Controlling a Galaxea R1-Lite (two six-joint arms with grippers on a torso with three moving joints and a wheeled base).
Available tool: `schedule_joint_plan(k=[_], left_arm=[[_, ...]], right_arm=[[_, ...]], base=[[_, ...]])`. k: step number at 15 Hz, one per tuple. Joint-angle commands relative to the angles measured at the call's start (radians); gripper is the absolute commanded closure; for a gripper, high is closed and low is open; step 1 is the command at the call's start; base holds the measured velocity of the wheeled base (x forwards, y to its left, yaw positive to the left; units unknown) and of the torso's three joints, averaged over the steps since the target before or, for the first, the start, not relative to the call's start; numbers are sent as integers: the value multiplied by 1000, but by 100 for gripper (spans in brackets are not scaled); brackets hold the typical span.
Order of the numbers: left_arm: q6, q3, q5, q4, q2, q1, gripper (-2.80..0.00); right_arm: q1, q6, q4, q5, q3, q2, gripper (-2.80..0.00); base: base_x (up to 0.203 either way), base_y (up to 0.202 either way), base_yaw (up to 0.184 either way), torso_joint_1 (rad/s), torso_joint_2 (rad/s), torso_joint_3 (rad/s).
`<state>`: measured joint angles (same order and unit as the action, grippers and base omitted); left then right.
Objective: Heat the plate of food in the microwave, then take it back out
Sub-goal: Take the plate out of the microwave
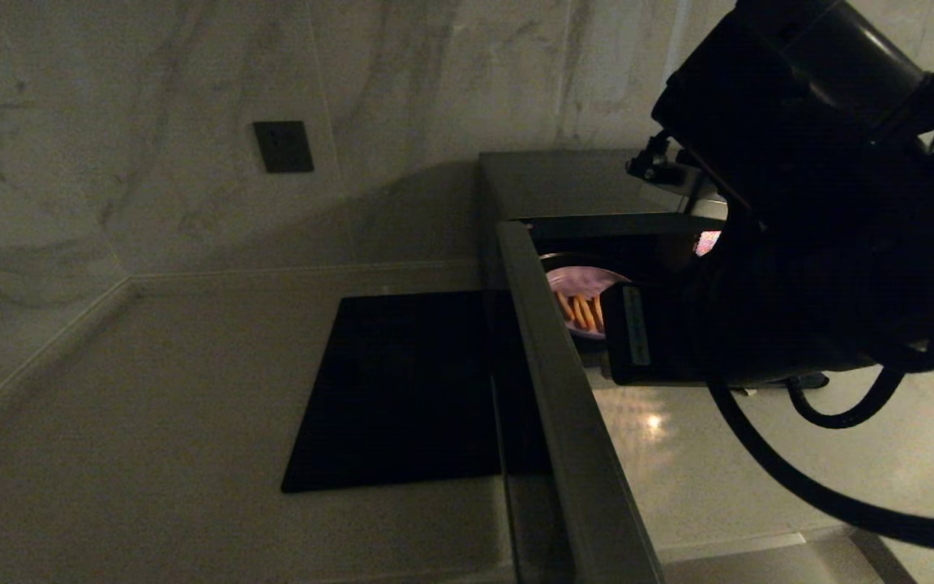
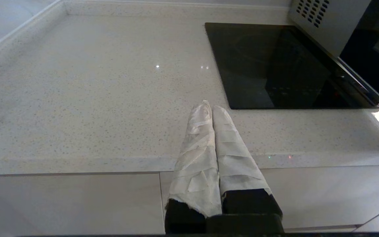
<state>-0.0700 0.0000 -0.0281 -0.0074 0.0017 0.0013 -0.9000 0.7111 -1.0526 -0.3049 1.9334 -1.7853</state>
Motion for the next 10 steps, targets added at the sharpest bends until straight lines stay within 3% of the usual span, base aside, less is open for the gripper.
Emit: schedule_joint_plan(k=[1,5,8,10], left_arm=[[-1,0,0,0,0,0,0],[-1,0,-1,0,0,0,0],[-1,0,-1,0,0,0,0],[-1,0,0,0,0,0,0]], right_arm=[[-18,5,-6,0,9,-15,0],[-13,39,-3,-14,35,-36,0],[113,110,-2,-102,36,-51,0],[217,185,14,-121,31,-62,0]], base=[[0,0,0,0,0,0],[0,0,0,0,0,0],[0,0,0,0,0,0],[0,0,0,0,0,0]])
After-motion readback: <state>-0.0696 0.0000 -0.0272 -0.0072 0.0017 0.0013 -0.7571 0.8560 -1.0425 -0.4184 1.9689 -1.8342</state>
